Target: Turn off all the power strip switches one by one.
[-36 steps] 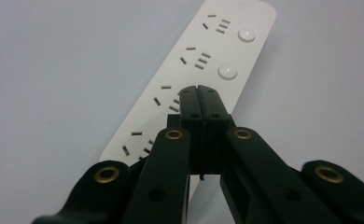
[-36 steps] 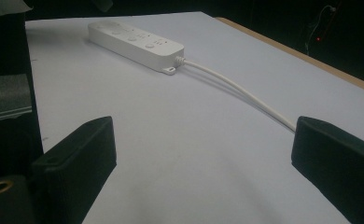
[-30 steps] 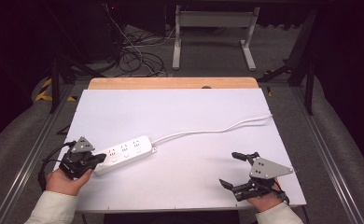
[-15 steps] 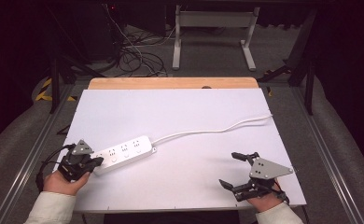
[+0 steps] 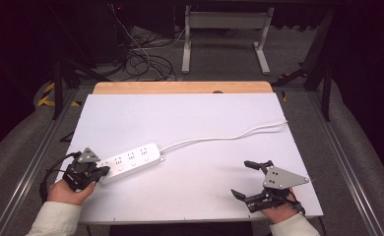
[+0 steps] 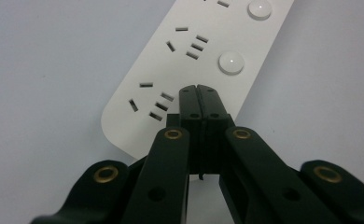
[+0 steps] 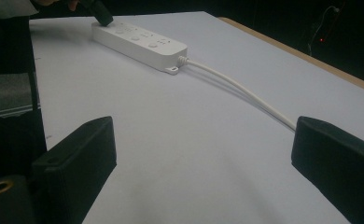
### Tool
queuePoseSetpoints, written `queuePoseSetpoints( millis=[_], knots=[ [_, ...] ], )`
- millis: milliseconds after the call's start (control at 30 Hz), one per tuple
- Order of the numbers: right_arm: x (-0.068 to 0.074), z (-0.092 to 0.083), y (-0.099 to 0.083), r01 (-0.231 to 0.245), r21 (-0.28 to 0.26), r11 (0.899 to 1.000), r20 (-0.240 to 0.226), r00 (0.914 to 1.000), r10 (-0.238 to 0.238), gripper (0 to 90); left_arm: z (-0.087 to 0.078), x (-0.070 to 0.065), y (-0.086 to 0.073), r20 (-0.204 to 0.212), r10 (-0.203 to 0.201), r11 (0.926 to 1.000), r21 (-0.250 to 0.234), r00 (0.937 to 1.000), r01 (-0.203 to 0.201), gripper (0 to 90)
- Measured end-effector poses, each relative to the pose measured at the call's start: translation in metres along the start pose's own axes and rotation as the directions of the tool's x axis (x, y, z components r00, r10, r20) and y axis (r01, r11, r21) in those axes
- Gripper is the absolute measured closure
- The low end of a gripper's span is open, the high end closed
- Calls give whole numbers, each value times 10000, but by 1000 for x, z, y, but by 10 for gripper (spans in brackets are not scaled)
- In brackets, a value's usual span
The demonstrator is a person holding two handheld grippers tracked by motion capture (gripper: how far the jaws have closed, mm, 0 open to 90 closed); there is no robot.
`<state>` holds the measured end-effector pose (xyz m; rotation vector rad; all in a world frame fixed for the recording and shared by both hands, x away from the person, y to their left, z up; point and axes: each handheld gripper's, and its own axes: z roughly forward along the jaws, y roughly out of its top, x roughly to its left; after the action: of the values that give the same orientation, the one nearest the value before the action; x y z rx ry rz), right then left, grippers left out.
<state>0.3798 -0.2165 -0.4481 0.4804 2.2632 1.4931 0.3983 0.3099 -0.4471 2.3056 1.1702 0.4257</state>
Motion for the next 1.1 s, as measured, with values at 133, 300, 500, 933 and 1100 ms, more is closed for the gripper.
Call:
queuePoseSetpoints(
  millis=[133,300,500,933,1100],
  knots=[
    [0,0,0,5,-8,10000,-4,10000,-5,72,1,-1,0,-98,2,10000,-49,10000,-3,900],
    [0,0,0,0,-5,10000,-8,10000,0,72,2,-2,0,-158,-23,10000,-75,9999,22,900],
    [1,-1,0,-18,4,10000,-3,10000,18,72,2,-6,2,-442,76,9999,82,9990,-73,900],
    [1,-1,0,41,10,10000,7,10000,-41,72,3,-12,3,-554,124,9999,65,9984,-120,900],
    [1,-2,-1,-7,-3,10000,9,10000,7,72,3,-11,2,-432,-59,10000,1,9991,59,900]
  ],
)
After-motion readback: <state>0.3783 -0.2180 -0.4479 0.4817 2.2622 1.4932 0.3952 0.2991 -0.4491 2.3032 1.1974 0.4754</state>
